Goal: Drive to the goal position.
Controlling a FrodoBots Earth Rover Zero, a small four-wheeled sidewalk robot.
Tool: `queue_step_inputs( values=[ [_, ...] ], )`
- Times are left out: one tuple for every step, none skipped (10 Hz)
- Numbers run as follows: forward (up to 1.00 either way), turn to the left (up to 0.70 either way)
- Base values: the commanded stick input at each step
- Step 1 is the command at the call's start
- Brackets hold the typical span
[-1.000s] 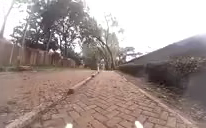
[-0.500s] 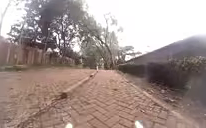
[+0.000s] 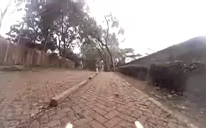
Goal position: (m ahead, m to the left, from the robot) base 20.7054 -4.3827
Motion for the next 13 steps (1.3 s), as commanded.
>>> queue_step_inputs(
  values=[
    [0.7, 0.09],
    [0.7, 0.03],
    [0.7, 0.0],
    [0.7, 0.0],
    [0.7, 0.02],
    [0.7, 0.05],
    [0.7, 0.05],
    [0.7, 0.03],
    [0.7, 0.0],
    [0.7, 0.03],
    [0.7, 0.06],
    [0.7, 0.02],
    [0.7, 0.05]
  ],
)
